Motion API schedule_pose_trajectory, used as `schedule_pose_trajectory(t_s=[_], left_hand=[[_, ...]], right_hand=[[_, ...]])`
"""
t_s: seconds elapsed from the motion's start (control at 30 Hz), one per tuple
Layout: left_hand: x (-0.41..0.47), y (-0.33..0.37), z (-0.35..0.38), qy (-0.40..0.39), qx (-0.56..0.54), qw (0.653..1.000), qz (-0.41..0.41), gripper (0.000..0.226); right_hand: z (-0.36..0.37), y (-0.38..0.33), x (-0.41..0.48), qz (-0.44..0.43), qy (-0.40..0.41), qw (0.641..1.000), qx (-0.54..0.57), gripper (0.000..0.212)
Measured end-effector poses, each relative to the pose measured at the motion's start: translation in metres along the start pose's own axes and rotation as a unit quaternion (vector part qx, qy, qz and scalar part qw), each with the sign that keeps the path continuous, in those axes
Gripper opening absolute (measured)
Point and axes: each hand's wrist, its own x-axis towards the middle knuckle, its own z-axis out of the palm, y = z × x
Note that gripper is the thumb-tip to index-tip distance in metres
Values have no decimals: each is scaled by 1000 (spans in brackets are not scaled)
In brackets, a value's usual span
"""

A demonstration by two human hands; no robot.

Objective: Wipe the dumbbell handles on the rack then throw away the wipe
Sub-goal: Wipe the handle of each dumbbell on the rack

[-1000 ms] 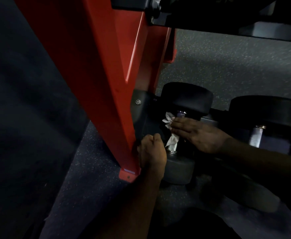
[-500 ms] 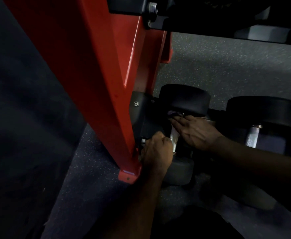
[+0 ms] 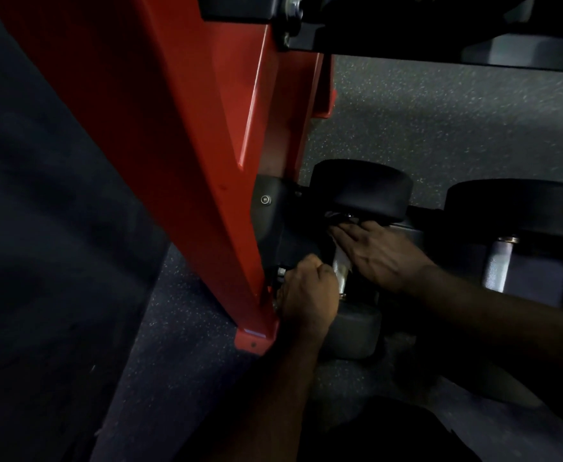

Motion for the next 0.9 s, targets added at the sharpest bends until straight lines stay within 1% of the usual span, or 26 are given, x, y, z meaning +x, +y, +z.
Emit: schedule_pose_trajectory(t_s=[0.03,0.1,0.2,0.23,0.33,0.43,0.47,0.53,0.57,0.63,0.67,0.7,0.73,0.77,0.8,0.83,0.87,0.9], left_hand=[[0,0,0,2,-2,1000,2,29],[-2,2,-2,6,2,1000,6,31],[-3,2,-2,9,18,1000,5,26],[-2,2,-1,9,20,1000,6,26],[0,1,0,17,21,1000,7,28],[-3,1,-2,12,22,999,24,25],[-4,1,-3,12,23,999,29,24],[-4,3,-3,17,31,999,25,24],[-4,2,-4,18,29,999,19,25],[-4,3,-3,16,22,1000,11,24],[-3,1,-4,16,20,1000,10,24],[-2,3,-2,17,18,1000,13,23],[-2,2,-2,19,23,999,14,24],[-2,3,-2,20,29,999,18,24],[-2,2,-1,21,32,999,22,23],[-2,3,-1,23,33,999,25,23],[-2,3,-1,25,33,999,24,23],[-2,3,-1,26,32,999,22,23]], right_hand=[[-1,1,0,-2,12,1000,2,61],[-6,7,-8,-5,48,999,-3,53],[-1,17,-25,-4,105,994,0,67],[3,16,-27,3,114,993,4,67],[5,2,-9,28,86,996,9,52],[2,-11,6,63,52,995,56,55],[2,-11,5,67,52,994,65,53],[0,-5,-7,72,88,991,71,45],[2,-2,-15,81,105,988,74,49],[2,1,-27,111,110,982,109,60],[1,-3,-29,127,112,977,131,61],[4,-5,-31,143,124,971,147,56],[7,-10,-31,170,145,960,168,48],[12,-14,-29,215,172,942,191,36],[14,-19,-27,280,186,918,209,22],[18,-25,-23,352,187,886,237,13],[21,-32,-18,414,181,842,296,14],[22,-37,-11,457,179,774,400,14]])
